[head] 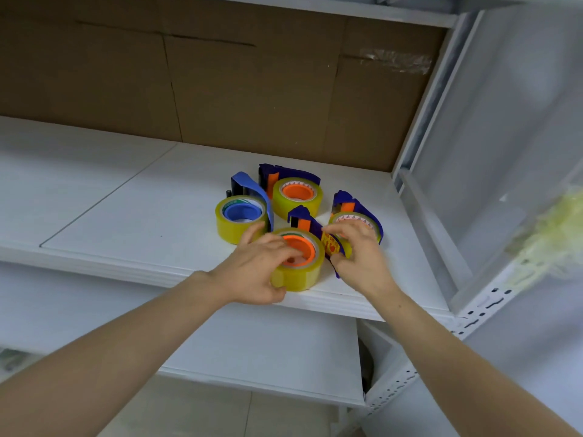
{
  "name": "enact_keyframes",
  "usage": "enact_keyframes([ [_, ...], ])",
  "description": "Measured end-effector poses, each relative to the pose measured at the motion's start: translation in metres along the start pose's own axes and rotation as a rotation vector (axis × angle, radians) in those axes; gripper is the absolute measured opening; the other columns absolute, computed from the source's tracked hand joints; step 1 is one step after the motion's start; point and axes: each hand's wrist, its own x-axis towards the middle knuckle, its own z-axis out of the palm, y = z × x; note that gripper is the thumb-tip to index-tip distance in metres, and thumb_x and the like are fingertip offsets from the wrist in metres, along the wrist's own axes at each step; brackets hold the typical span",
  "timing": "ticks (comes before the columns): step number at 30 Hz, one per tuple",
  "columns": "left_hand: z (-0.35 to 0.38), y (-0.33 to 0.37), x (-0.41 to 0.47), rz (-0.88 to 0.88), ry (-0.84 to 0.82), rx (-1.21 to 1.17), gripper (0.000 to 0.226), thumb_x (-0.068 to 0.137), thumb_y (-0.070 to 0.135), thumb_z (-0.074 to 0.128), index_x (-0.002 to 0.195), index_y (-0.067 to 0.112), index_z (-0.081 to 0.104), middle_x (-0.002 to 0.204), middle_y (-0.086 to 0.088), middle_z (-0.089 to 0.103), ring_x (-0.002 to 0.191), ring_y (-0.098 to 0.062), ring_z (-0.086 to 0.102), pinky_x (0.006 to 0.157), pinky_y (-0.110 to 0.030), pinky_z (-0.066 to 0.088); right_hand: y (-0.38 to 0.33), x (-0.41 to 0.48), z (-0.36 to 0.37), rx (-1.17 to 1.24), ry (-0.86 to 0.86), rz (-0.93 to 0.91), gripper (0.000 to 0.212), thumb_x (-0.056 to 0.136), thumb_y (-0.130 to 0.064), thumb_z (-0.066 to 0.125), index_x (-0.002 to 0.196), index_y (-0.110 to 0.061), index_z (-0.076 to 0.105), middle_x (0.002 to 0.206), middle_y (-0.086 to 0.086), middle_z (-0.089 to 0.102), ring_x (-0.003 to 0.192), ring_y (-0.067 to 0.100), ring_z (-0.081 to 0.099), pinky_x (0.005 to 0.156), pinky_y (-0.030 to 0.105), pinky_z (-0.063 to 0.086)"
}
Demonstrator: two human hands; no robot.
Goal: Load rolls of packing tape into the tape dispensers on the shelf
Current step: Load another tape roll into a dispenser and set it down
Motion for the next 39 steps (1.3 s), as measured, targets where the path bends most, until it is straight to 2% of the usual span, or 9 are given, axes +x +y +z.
enact_keyframes([
  [4, 0.000, 0.004, 0.009, -0.029, -0.096, -0.083, 0.051, 0.084, 0.039, 0.063, 0.131, 0.025, 0.052, 0.136, 0.008, 0.053, 0.134, -0.012, 0.037, 0.114, -0.027, 0.005, 0.011, 0.004, -0.005, -0.066, -0.105, 0.079, 0.035, 0.085, -0.009, 0.059, 0.119, -0.019, 0.059, 0.132, 0.003, 0.050, 0.122, 0.021, 0.046, 0.091, 0.021, 0.035],
  [8, -0.009, 0.011, 0.016, -0.194, -0.021, -0.613, 0.036, 0.079, 0.017, 0.072, 0.113, 0.010, 0.063, 0.107, 0.002, 0.062, 0.104, -0.010, 0.057, 0.092, -0.023, 0.044, 0.004, 0.009, -0.010, 0.125, 0.011, 0.014, 0.035, 0.081, -0.003, 0.060, 0.113, -0.019, 0.063, 0.117, -0.004, 0.055, 0.114, 0.017, 0.052, 0.092, 0.020, 0.041],
  [11, -0.023, 0.019, 0.019, -0.309, 0.049, -0.989, 0.019, 0.082, 0.005, 0.067, 0.098, 0.014, 0.063, 0.086, 0.008, 0.064, 0.072, 0.009, 0.061, 0.068, -0.008, 0.047, -0.010, 0.014, -0.019, 0.255, 0.066, -0.069, 0.038, 0.077, 0.001, 0.061, 0.107, -0.022, 0.065, 0.113, -0.009, 0.049, 0.106, 0.011, 0.052, 0.085, 0.011, 0.044],
  [14, -0.042, 0.017, 0.021, -0.416, 0.065, -1.212, 0.017, 0.084, 0.010, 0.063, 0.099, 0.016, 0.065, 0.089, 0.004, 0.068, 0.079, -0.001, 0.063, 0.069, -0.009, 0.049, -0.025, 0.024, -0.034, 0.275, 0.038, -0.157, 0.043, 0.080, 0.001, 0.058, 0.108, -0.032, 0.059, 0.108, -0.014, 0.050, 0.100, 0.010, 0.052, 0.081, 0.012, 0.043],
  [19, -0.050, 0.015, 0.016, -0.436, 0.092, -1.343, 0.030, 0.080, 0.014, 0.063, 0.109, 0.007, 0.065, 0.101, -0.006, 0.070, 0.091, -0.014, 0.064, 0.080, -0.018, 0.050, -0.037, 0.038, -0.047, 0.365, 0.236, -0.015, 0.021, 0.080, -0.005, 0.059, 0.093, -0.022, 0.057, 0.089, -0.004, 0.055, 0.074, 0.005, 0.052, 0.068, 0.019, 0.045],
  [22, -0.049, 0.014, 0.016, -0.464, 0.186, -1.424, 0.035, 0.075, 0.014, 0.066, 0.109, 0.005, 0.065, 0.106, -0.012, 0.069, 0.096, -0.020, 0.063, 0.087, -0.026, 0.048, -0.040, 0.035, -0.035, 0.577, 0.122, 0.255, 0.012, 0.081, -0.021, 0.067, 0.078, -0.018, 0.056, 0.065, 0.000, 0.057, 0.054, 0.013, 0.050, 0.049, 0.027, 0.041],
  [27, -0.051, 0.015, 0.020, -0.477, 0.253, -1.537, 0.031, 0.069, 0.010, 0.067, 0.100, 0.010, 0.067, 0.089, -0.003, 0.073, 0.085, -0.016, 0.067, 0.075, -0.024, 0.051, -0.041, 0.024, -0.013, 0.741, -0.156, 0.294, 0.031, 0.079, -0.038, 0.068, 0.095, -0.011, 0.065, 0.081, 0.002, 0.070, 0.077, 0.016, 0.067, 0.071, 0.027, 0.054],
  [36, -0.058, 0.018, 0.031, -0.543, 0.261, -1.608, 0.020, 0.088, 0.017, 0.058, 0.103, 0.007, 0.068, 0.092, -0.007, 0.072, 0.081, -0.017, 0.068, 0.066, -0.023, 0.056, -0.040, 0.023, -0.016, 0.800, -0.180, 0.152, 0.023, 0.075, -0.003, 0.072, 0.091, -0.018, 0.064, 0.091, 0.003, 0.070, 0.088, 0.017, 0.066, 0.074, 0.026, 0.056],
  [39, -0.064, 0.016, 0.031, -0.497, 0.145, -1.540, 0.022, 0.086, 0.004, 0.057, 0.105, 0.010, 0.067, 0.097, -0.007, 0.071, 0.084, -0.016, 0.067, 0.067, -0.021, 0.055, -0.037, 0.032, -0.028, 0.822, 0.054, 0.263, 0.022, 0.082, 0.002, 0.051, 0.082, -0.017, 0.062, 0.081, 0.005, 0.063, 0.078, 0.020, 0.058, 0.062, 0.026, 0.047],
])
